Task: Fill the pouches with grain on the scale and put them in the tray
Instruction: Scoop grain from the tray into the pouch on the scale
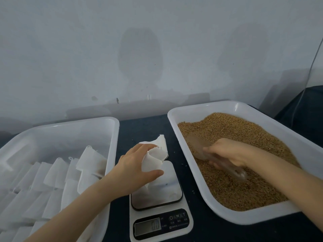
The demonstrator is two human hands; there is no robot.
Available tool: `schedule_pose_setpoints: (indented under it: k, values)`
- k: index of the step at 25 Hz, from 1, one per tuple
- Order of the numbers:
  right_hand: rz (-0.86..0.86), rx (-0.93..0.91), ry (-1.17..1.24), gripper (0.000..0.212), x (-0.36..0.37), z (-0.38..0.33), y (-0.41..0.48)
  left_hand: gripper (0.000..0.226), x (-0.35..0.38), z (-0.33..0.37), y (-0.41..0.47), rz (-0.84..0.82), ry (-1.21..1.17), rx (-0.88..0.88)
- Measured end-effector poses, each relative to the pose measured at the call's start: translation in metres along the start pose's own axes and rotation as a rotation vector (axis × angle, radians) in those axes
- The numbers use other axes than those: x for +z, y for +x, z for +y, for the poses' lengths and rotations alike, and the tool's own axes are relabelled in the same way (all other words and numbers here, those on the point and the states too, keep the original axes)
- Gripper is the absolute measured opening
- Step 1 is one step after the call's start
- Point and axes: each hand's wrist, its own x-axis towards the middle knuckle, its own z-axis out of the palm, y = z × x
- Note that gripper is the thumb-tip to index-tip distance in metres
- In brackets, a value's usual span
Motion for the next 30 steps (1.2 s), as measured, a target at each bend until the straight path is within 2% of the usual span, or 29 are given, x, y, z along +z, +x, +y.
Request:
schedule_pose_setpoints:
  k: [2,4,6,9,12,19,25,30]
  values:
    - [-0.077,0.036,0.196,0.031,-0.003,-0.003,-0.003,0.062,0.0,-0.001,0.0,-0.005,0.003,-0.003]
    - [-0.121,0.016,0.264,0.036,-0.01,-0.006,-0.008,0.061,0.0,-0.002,0.001,-0.008,-0.001,0.0]
    - [-0.1,-0.025,0.116,0.045,-0.016,-0.008,-0.016,0.061,0.0,-0.002,0.001,-0.014,-0.025,0.001]
    - [0.065,-0.144,-0.285,0.041,-0.019,-0.008,-0.03,0.062,0.0,-0.002,0.001,-0.048,-0.086,0.003]
    - [0.184,-0.26,-0.505,0.048,-0.019,-0.011,-0.042,0.059,-0.001,-0.002,0.002,-0.069,-0.178,0.004]
    - [0.345,-0.545,-0.634,0.056,-0.027,-0.021,-0.08,0.065,-0.002,-0.005,0.005,-0.108,-0.232,-0.042]
    - [0.169,-0.638,-0.637,0.059,-0.017,-0.038,-0.105,0.068,-0.002,-0.005,0.006,-0.102,-0.222,-0.025]
    - [0.142,-0.696,-0.759,0.059,-0.009,-0.048,-0.109,0.075,-0.002,-0.006,0.007,-0.109,-0.198,-0.021]
